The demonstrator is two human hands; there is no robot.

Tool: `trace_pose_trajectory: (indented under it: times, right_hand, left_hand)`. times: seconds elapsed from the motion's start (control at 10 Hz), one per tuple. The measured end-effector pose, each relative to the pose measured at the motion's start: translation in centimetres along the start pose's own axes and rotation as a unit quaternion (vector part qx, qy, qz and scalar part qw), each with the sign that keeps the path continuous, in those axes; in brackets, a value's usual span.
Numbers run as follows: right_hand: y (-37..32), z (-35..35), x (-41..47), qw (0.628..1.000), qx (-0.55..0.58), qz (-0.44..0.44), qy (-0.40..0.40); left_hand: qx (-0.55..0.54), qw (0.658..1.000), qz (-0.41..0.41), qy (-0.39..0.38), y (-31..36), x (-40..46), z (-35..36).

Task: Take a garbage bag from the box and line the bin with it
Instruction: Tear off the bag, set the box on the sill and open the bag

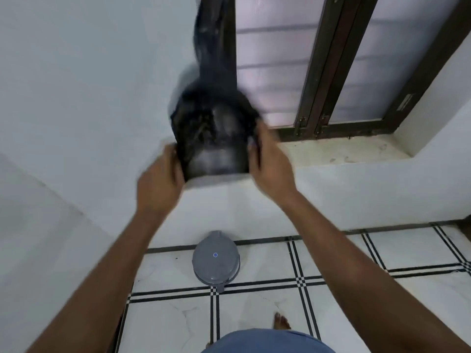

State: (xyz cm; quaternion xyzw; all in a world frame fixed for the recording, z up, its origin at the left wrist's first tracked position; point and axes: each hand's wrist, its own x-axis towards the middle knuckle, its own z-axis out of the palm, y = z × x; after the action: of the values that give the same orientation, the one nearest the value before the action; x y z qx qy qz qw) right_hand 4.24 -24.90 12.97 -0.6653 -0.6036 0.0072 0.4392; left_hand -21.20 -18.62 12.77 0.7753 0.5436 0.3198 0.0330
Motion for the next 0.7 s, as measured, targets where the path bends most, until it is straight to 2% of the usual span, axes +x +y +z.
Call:
trace_pose_trajectory:
  times: [0.1, 0.2, 0.3, 0.4, 0.5, 0.6, 0.7]
  right_hand:
    - [8.3, 4.5, -8.2, 0.794, -0.121, 0.281, -0.525]
    - [11.6, 5.3, -11.4, 0.795, -0.072, 0.368, -0.477]
    - [10.6, 4.4, -8.3, 0.837, -0.08, 0.353, -0.41]
    - [9.3, 3.8, -5.6, 0.894, -0.052, 0.3, -0.328]
    - [7.8, 3.6, -4.7, 0.906, 0.088, 0.329, -0.251]
    - [6.5, 3.2, -3.0, 0.876, 0.024, 0.325, -0.356]
    - [4.1, 1.7, 0.4, 0.872, -0.113, 0.275, -0.389]
  left_hand:
    - [0.079, 0.866, -0.209, -0.447, -9.2, -7.4, 7.8]
    - [-0.072, 0.817, -0.407, -0.402, -13.2, -10.3, 8.5]
    - [-0.202, 0.811, -0.464, -0.292, -13.3, -7.8, 7.2]
    - [-0.369, 0.761, -0.468, -0.258, -12.5, -4.2, 5.4]
    - [-0.379, 0.752, -0.386, -0.376, -11.8, -2.9, 3.4]
    - [-0.198, 0.803, -0.318, -0.464, -11.8, -1.3, 1.9]
    - [-0.059, 0.831, -0.27, -0.483, -11.0, 2.5, 0.1]
